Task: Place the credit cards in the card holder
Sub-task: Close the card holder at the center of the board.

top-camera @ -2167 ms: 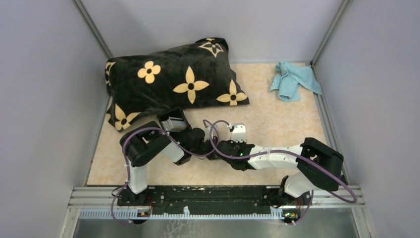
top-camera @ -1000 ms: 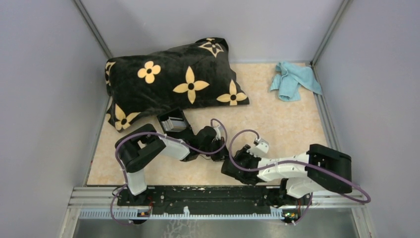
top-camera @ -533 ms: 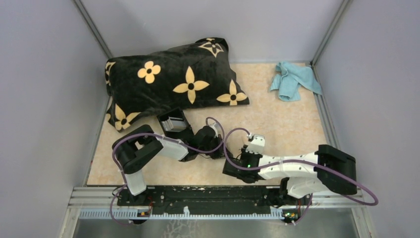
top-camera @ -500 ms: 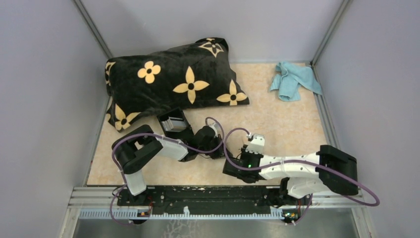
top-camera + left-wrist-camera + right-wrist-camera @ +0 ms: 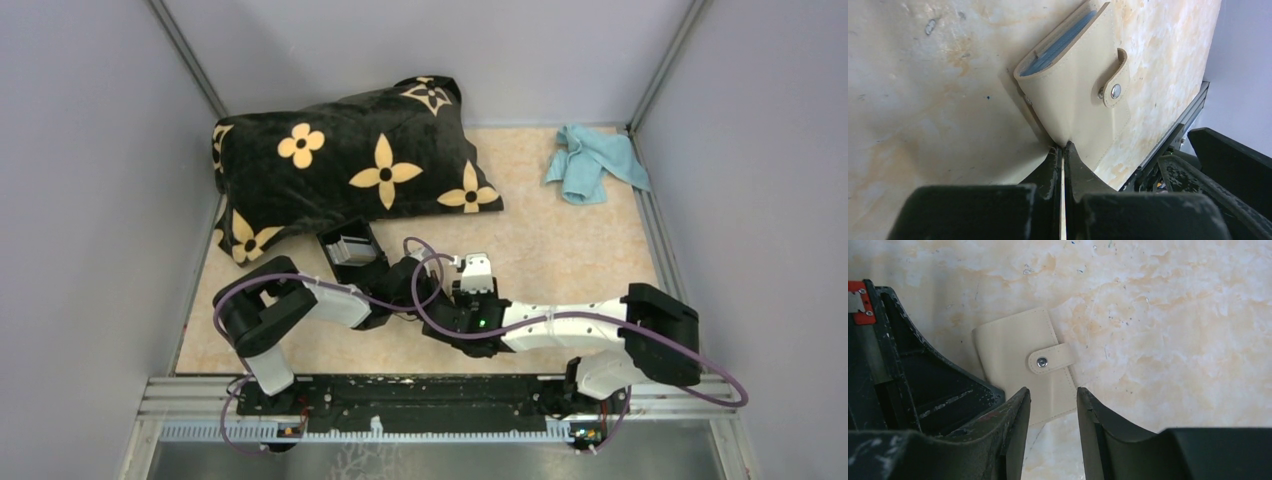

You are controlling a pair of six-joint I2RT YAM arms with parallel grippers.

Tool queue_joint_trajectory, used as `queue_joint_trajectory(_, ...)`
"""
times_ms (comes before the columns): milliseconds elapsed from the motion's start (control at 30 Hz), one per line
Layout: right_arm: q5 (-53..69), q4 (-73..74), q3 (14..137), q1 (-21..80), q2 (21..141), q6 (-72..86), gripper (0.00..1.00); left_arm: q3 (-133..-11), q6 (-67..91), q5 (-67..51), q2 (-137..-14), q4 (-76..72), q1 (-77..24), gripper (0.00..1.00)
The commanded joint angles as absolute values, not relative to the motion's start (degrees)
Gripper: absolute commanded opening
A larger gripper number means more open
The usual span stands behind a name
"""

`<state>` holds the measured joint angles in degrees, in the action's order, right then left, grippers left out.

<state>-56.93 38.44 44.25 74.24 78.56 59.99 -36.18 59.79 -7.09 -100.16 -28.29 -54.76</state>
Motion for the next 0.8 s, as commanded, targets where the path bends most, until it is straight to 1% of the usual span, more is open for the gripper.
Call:
queue_joint_trajectory(0, -58.23, 34.49, 45.92, 74.25, 79.1, 53.23, 0.4, -33.84, 56.82, -5.68, -99.25, -27.04, -53.9, 0.0)
queue_joint_trajectory(67, -56.74, 31.27, 44.34, 73.09, 78.31, 52.06, 0.35, -33.4, 56.57, -6.31, -99.1, -27.78, -53.79, 0.0)
queue_joint_trajectory(133, -54.9, 27.53, 42.61, 71.96, 77.59, 48.93, 0.34, -32.91, 56.43, -6.5, -98.74, -28.36, -53.66, 0.0)
queue_joint_trajectory(467, -52.02, 23.99, 45.1, 71.11, 83.89, 40.31, 0.38, -32.26, 56.27, -8.83, -99.02, -30.94, -52.57, 0.0)
queue_joint_trajectory(767, -52.9, 24.99, 48.72, 70.27, 89.61, 37.57, 0.4, -32.34, 55.56, -10.38, -99.4, -31.89, -51.91, 0.0)
